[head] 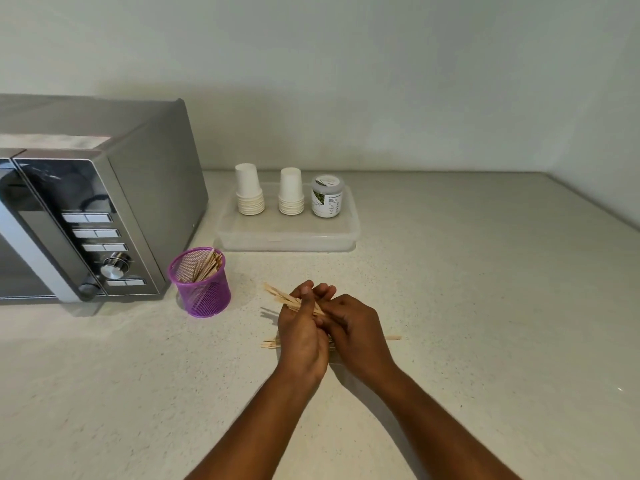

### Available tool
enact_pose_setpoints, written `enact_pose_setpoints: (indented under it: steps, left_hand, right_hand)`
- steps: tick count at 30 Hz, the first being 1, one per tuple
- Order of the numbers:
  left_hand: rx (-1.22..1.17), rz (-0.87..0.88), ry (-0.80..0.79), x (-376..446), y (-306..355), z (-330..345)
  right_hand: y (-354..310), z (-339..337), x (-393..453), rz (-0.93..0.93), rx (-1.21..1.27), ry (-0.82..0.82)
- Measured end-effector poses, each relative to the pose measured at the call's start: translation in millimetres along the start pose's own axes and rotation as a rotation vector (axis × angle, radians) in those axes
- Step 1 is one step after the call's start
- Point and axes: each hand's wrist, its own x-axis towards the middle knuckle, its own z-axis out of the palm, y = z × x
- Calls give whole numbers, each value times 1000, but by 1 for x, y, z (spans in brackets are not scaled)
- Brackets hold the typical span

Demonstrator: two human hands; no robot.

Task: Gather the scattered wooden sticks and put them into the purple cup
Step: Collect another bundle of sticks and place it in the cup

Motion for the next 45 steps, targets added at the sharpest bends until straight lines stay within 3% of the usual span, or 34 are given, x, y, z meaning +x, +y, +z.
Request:
enact_pose_setpoints:
  steps: [4, 9, 12, 18, 25, 31, 38, 45]
  left_hand:
    - [-32, -34, 30, 3, 2, 5]
    - [-148, -94, 156, 18, 18, 2]
    - [-204, -94, 172, 23, 27, -2]
    - [-127, -4, 88, 17, 24, 9]
    - [-6, 69, 51, 3, 8, 28]
    - [79, 61, 21, -1, 2, 27]
    - [108, 76, -71, -6, -1, 29]
    - [235, 174, -112, -7, 5, 34]
  right_hand:
    - [1, -9, 1, -12, -21, 6]
    - [5, -29, -1, 162, 21, -54]
    - [8, -41, -3, 263, 63, 6]
    - [-10, -19, -12, 659, 746, 290]
    - [-22, -6, -3, 838, 1313, 413]
    - [-29, -1, 6, 837, 1534, 344]
    - [-38, 2, 15, 893, 1762, 403]
    - [-38, 2, 13, 932, 1742, 392]
